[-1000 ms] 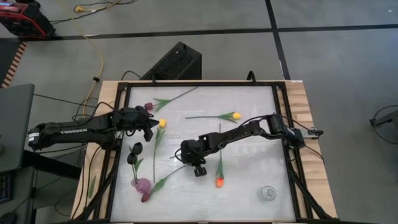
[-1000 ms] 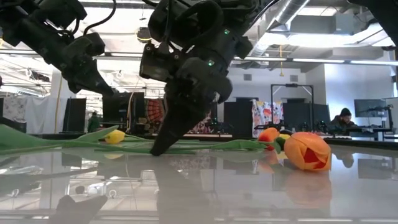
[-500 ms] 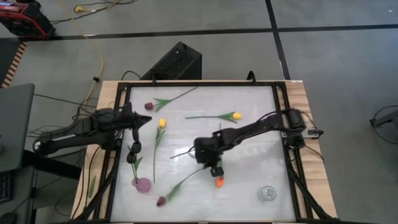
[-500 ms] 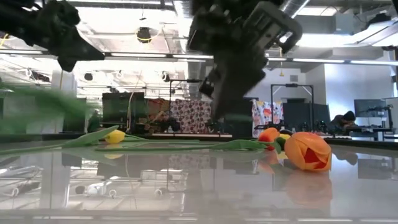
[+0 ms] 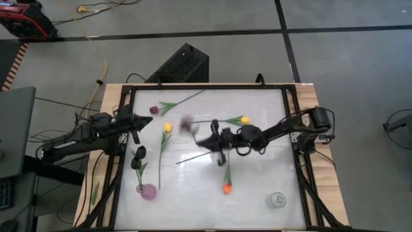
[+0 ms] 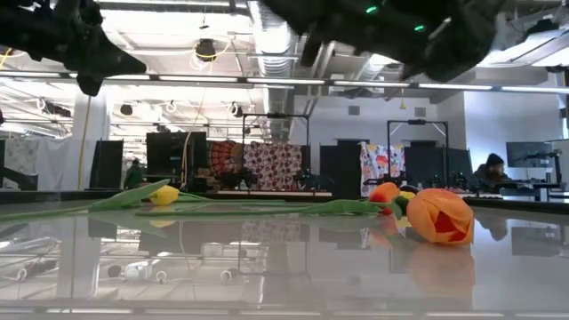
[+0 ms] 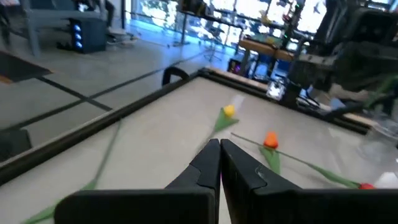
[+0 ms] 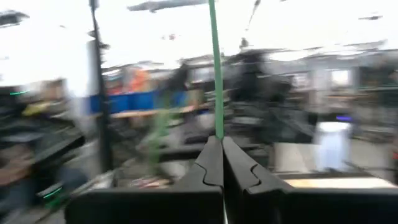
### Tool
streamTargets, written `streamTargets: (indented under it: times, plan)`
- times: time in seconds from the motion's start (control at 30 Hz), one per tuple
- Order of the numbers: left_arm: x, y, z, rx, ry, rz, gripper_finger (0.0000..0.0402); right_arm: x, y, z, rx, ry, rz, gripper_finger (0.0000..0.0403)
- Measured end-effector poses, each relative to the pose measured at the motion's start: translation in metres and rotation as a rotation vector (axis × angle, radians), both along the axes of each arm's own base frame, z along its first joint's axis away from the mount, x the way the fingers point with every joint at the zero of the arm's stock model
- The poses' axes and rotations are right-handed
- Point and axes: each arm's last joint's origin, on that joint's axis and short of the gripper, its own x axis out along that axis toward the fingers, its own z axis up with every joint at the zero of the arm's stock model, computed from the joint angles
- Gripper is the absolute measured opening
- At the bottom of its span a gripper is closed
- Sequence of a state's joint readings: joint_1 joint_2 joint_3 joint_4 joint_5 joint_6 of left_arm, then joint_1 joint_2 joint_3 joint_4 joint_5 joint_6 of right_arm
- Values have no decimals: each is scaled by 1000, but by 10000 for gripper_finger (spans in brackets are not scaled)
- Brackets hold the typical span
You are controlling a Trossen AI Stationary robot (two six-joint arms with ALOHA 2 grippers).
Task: Sort flowers into vase by color
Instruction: Put the bottom red flower into the pink flower vase
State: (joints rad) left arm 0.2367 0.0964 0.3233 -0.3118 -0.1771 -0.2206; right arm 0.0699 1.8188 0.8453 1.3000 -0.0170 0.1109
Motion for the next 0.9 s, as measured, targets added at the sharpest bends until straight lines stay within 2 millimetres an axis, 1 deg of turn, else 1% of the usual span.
streamTargets:
  times: [0.1, 0.2, 0.3, 0.33, 0.4, 0.53, 0.63, 0.73, 0.9]
  plan:
    - [1, 2, 6, 56, -37, 60, 4, 22, -14, -1, 67, 8, -60, 15]
    - [5, 3, 13, 92, -89, 71, 25, 49, -29, -1, 153, 30, -73, 15]
    - [11, 3, 19, 116, -121, 6, 65, 73, -38, -8, 161, 68, -95, 15]
    - [13, 3, 20, 124, -116, -14, 82, 78, -41, -9, 160, 77, -102, 15]
    - [16, 2, 24, 139, -140, -53, 117, 89, -46, -6, 159, 59, -107, 15]
    - [21, 0, 32, 153, -216, -159, 180, 99, -53, -4, 176, 73, -103, 15]
    - [23, 0, 34, 154, -229, -195, 213, 101, -55, -3, 172, 86, -101, 15]
    - [25, 1, 36, 153, -251, -179, 231, 101, -55, -1, 170, 73, -100, 15]
    - [34, 4, 36, 142, -246, -156, 236, 102, -54, -4, 174, 100, -99, 15]
